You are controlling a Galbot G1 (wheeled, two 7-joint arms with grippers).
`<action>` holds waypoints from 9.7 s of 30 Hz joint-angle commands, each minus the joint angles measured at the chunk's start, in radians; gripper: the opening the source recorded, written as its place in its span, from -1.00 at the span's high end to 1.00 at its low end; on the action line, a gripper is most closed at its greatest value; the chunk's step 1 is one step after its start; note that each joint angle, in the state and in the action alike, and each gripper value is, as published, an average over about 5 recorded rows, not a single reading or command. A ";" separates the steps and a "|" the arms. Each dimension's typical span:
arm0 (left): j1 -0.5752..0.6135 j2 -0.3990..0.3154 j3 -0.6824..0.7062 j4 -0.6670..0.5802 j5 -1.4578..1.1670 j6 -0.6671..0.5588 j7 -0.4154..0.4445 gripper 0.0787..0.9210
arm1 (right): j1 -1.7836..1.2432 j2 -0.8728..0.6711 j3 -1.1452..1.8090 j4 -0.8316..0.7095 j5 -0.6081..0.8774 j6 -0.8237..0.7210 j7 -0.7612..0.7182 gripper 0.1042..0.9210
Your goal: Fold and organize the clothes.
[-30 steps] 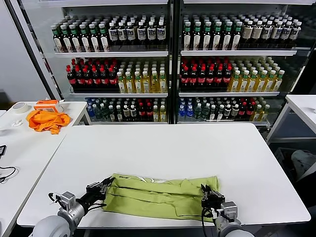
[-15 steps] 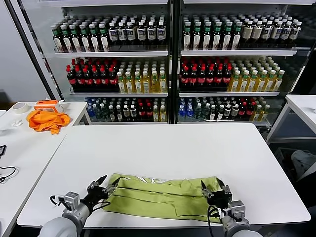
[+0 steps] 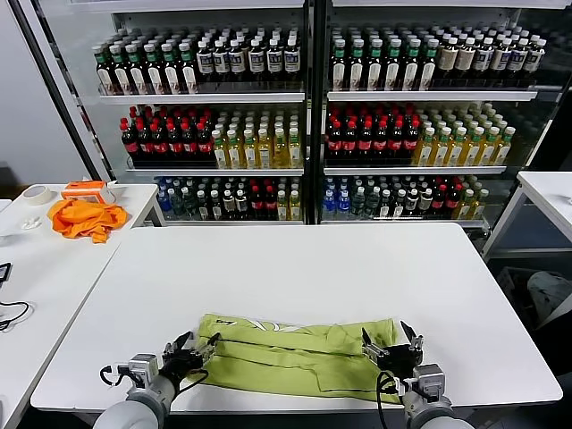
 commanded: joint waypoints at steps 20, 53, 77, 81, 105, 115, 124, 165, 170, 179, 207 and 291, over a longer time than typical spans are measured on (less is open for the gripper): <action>-0.015 -0.008 -0.146 -0.015 0.331 0.060 -0.093 0.93 | 0.021 -0.007 0.013 -0.011 -0.003 -0.004 -0.010 -0.76; -0.114 -0.001 -0.069 -0.204 -0.083 0.174 -0.172 0.93 | -0.001 -0.007 0.056 -0.023 -0.010 -0.004 -0.016 -0.76; -0.212 -0.141 0.147 -0.121 -0.052 0.173 -0.115 0.93 | -0.004 -0.010 0.077 -0.011 -0.010 -0.005 -0.012 -0.76; -0.208 -0.153 0.161 -0.118 -0.045 0.173 -0.113 0.93 | -0.005 -0.010 0.077 -0.013 -0.010 -0.005 -0.012 -0.76; -0.142 -0.133 0.061 -0.143 0.024 0.018 -0.052 0.16 | 0.004 -0.008 0.060 -0.021 -0.019 -0.002 -0.018 -0.76; 0.079 0.011 -0.162 -0.011 0.178 0.048 -0.056 -0.54 | 0.010 -0.002 0.052 -0.033 -0.019 0.009 -0.029 -0.76; 0.068 -0.025 -0.162 0.029 0.141 0.038 -0.035 -0.77 | -0.005 -0.004 0.069 -0.022 -0.019 0.009 -0.030 -0.76; 0.064 -0.014 -0.224 0.001 0.139 -0.086 0.073 0.90 | -0.007 -0.002 0.078 -0.026 -0.025 0.013 -0.032 -0.76; 0.160 0.138 -0.514 -0.102 0.040 0.012 0.036 0.94 | 0.001 -0.001 0.071 -0.031 -0.025 0.013 -0.034 -0.76; 0.367 0.323 -0.912 -0.147 -0.210 0.172 0.058 0.94 | 0.020 0.018 0.065 -0.042 -0.025 0.025 -0.046 -0.76; -0.174 -0.295 0.123 -0.108 0.175 0.167 0.102 0.94 | 0.010 0.029 0.058 -0.038 -0.058 0.017 -0.042 -0.76; -0.087 -0.203 -0.174 0.023 0.463 -0.189 0.249 -0.77 | 0.476 0.181 -0.405 -0.264 0.574 -0.152 0.176 -0.41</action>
